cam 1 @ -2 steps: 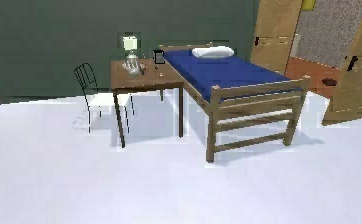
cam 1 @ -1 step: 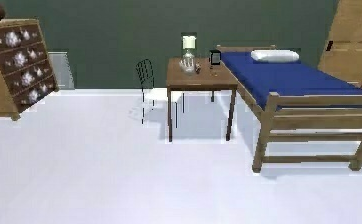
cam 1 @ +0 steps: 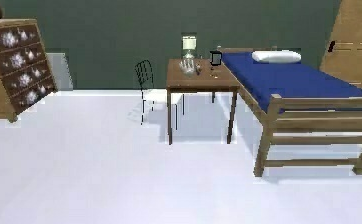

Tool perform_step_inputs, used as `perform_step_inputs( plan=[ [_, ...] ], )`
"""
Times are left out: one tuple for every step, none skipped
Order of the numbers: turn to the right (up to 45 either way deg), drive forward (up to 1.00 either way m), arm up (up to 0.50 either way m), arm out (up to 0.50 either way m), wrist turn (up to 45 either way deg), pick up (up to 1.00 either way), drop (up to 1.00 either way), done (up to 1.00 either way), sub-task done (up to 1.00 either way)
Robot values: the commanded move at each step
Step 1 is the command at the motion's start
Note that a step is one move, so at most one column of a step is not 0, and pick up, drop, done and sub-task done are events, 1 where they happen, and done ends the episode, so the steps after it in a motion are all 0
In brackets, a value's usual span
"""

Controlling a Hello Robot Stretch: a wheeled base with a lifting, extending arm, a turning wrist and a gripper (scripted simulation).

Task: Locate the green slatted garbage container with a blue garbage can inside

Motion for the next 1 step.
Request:
perform_step_inputs(
  plan=[
    [-45.0, 0.0, 0.0, 0.0, 0.0, 0.0, 0.0, 0.0, 0.0]
  ],
)
